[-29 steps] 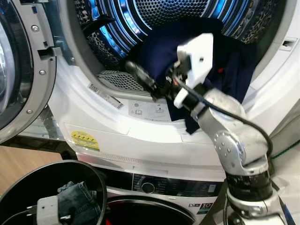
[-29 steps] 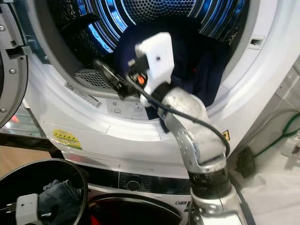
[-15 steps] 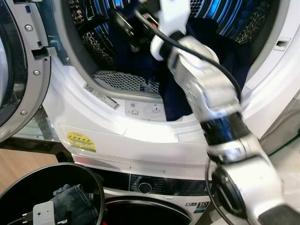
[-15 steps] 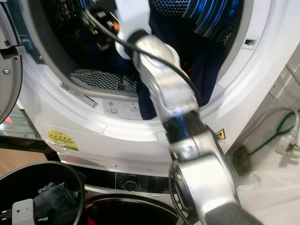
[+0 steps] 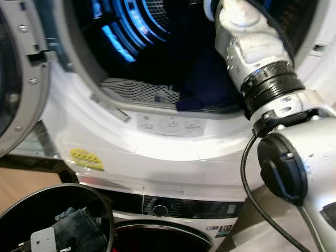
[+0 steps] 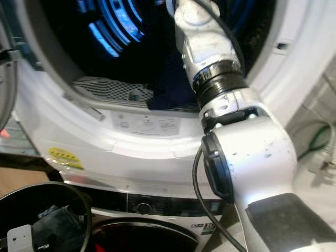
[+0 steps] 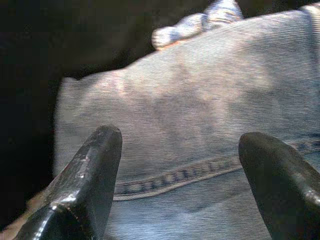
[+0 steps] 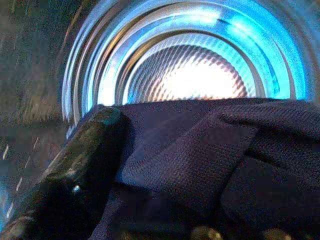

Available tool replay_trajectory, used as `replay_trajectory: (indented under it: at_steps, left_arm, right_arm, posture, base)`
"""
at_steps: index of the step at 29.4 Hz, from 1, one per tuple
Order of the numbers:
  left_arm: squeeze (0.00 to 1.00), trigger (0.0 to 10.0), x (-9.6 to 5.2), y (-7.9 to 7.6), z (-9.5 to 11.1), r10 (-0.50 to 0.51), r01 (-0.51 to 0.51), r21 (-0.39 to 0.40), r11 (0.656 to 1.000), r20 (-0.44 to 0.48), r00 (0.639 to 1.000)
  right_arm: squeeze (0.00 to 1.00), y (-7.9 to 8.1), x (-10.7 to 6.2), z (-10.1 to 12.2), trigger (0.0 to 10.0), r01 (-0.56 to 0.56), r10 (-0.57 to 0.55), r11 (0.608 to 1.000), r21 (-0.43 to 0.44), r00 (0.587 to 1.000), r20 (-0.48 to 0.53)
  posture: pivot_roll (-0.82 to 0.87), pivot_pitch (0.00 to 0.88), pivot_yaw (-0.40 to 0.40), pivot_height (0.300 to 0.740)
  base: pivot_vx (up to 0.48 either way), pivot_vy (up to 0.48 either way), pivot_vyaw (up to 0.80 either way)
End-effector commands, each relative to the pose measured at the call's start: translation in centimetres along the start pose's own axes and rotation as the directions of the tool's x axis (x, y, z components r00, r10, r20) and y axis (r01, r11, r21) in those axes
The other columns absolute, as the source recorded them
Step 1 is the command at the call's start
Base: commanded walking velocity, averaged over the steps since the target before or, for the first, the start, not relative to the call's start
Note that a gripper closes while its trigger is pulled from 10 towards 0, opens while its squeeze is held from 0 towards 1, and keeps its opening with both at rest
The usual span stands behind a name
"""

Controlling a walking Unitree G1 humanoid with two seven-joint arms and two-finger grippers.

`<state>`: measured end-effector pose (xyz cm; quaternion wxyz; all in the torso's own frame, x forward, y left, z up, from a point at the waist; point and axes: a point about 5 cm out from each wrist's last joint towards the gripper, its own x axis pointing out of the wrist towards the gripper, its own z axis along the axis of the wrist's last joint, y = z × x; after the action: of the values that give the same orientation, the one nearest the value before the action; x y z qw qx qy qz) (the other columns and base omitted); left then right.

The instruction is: Clothes washing

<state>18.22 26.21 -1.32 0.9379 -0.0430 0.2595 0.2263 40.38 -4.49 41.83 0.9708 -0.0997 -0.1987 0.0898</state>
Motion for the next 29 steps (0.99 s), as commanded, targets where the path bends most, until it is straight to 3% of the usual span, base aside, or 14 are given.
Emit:
replay_trajectory:
  at_steps: [1, 3, 8, 11, 19, 29]
  left_arm:
    - [0.00, 10.0, -0.2, -1.1, -0.7, -0.045, 0.045, -0.006, 0.999, -0.031, 0.999]
    - [0.00, 10.0, -0.2, -1.3, -0.7, -0.052, 0.051, -0.016, 0.999, -0.031, 0.998]
    - [0.00, 10.0, -0.3, -1.4, -0.7, -0.063, 0.062, -0.021, 0.998, -0.033, 0.997]
    - [0.00, 10.0, -0.4, -1.4, -0.7, -0.060, 0.059, -0.021, 0.998, -0.033, 0.998]
    - [0.00, 10.0, -0.7, -1.0, -1.0, -0.046, 0.045, -0.021, 0.999, -0.040, 0.998]
    - [0.00, 10.0, -0.4, -1.0, -0.7, -0.040, 0.040, -0.020, 0.999, -0.034, 0.999]
  right_arm:
    - [0.00, 1.8, -0.7, -4.6, 10.0, -0.063, 0.062, 0.998, 0.001, 0.986, -0.157]
    - [0.00, 2.4, -1.2, -6.9, 10.0, -0.075, 0.081, 0.997, 0.032, 0.969, -0.235]
    - [0.00, 2.7, -1.6, -8.1, 10.0, -0.069, 0.088, 0.994, 0.081, 0.962, -0.260]
    - [0.00, 2.5, -1.5, -7.8, 10.0, -0.063, 0.091, 0.991, 0.119, 0.964, -0.251]
    - [0.00, -0.1, -1.0, -6.0, 10.0, 0.025, 0.008, 0.979, 0.202, 0.987, -0.160]
    - [0.00, 1.1, -1.2, -4.9, 10.0, -0.053, 0.075, 0.972, 0.229, 0.993, -0.089]
  posture:
    - [0.09, 0.000, -0.070, 0.740]
    - [0.09, 0.000, -0.070, 0.740]
    - [0.09, 0.000, -0.071, 0.740]
    - [0.09, 0.000, -0.068, 0.740]
    - [0.07, 0.000, -0.059, 0.740]
    - [0.07, 0.000, -0.056, 0.740]
  base:
    - [0.000, 0.000, 0.00]
    - [0.000, 0.000, 0.00]
    - [0.000, 0.000, 0.00]
    - [0.000, 0.000, 0.00]
    - [0.000, 0.000, 0.00]
    - [0.000, 0.000, 0.00]
